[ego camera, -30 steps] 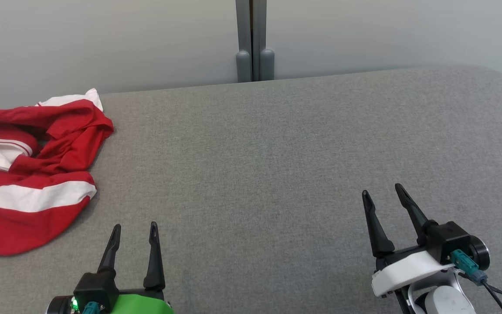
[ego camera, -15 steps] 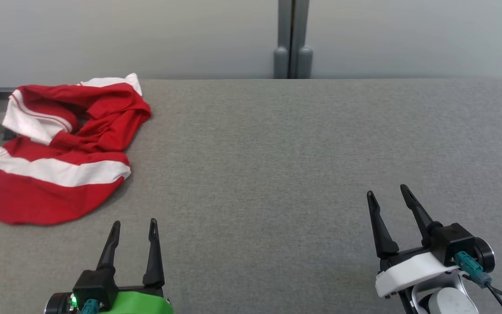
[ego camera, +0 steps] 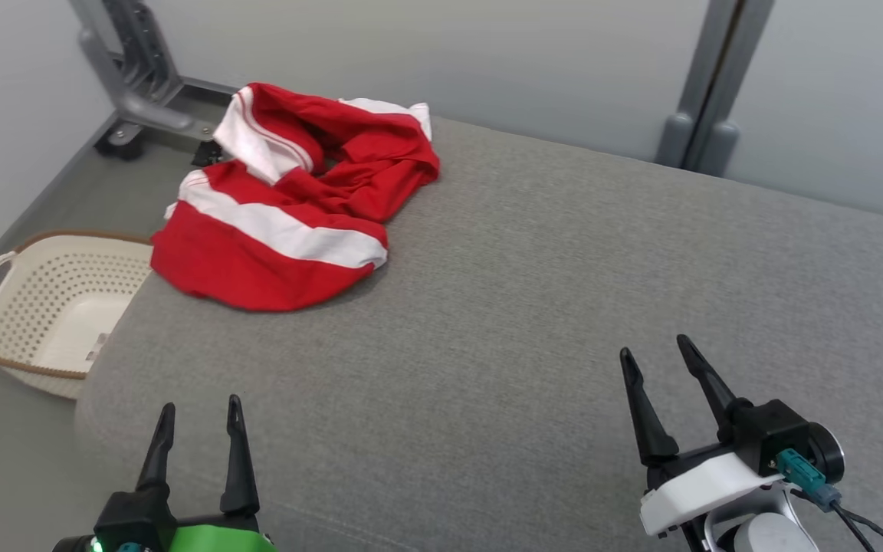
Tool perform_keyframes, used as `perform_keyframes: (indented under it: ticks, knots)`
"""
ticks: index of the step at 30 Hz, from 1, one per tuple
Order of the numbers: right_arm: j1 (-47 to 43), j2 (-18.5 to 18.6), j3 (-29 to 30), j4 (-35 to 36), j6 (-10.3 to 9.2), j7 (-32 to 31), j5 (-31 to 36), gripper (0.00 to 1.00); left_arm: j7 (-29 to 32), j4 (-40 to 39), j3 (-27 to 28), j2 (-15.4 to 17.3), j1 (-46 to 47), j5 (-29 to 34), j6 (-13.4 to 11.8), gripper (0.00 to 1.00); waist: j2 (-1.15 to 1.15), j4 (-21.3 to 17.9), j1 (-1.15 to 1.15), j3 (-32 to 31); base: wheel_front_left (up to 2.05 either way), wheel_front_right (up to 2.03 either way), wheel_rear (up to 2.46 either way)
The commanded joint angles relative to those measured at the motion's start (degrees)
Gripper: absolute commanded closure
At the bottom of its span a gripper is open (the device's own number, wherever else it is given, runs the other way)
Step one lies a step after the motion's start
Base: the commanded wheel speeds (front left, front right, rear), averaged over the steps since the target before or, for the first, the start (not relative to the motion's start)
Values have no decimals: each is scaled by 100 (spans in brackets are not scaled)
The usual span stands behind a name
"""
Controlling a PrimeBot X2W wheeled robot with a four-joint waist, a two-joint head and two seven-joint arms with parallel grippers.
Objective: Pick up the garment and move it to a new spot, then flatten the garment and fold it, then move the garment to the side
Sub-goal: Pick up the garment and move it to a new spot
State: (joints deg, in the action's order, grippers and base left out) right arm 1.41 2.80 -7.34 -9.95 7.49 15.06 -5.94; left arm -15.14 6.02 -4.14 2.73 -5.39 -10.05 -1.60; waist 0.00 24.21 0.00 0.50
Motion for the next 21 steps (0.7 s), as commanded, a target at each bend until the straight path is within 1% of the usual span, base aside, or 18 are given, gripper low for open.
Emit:
perform_keyframes:
  ticks: [1,7,11,15,19,21]
  knots:
    - [60,18,-43,-23,0,18,32,0,-2,-57,25,27,-77,-35,-35,0,0,545,0,2,0,0,0]
    - [150,21,-120,-69,-1,18,115,0,1,-167,-18,26,-138,-132,-123,0,0,568,0,103,0,0,0]
    - [99,21,-39,-55,-1,18,175,0,0,-188,-4,27,-64,-184,-141,0,0,547,0,143,0,0,0]
    - [71,19,47,32,-1,18,284,0,1,-265,172,27,15,-227,-154,0,0,391,0,304,0,0,0]
    - [207,20,129,121,-1,18,459,0,0,-410,452,58,357,-78,-37,0,0,190,0,593,0,0,0]
    - [284,21,173,173,-1,18,550,0,1,-495,596,222,670,39,44,0,0,100,0,761,0,0,0]
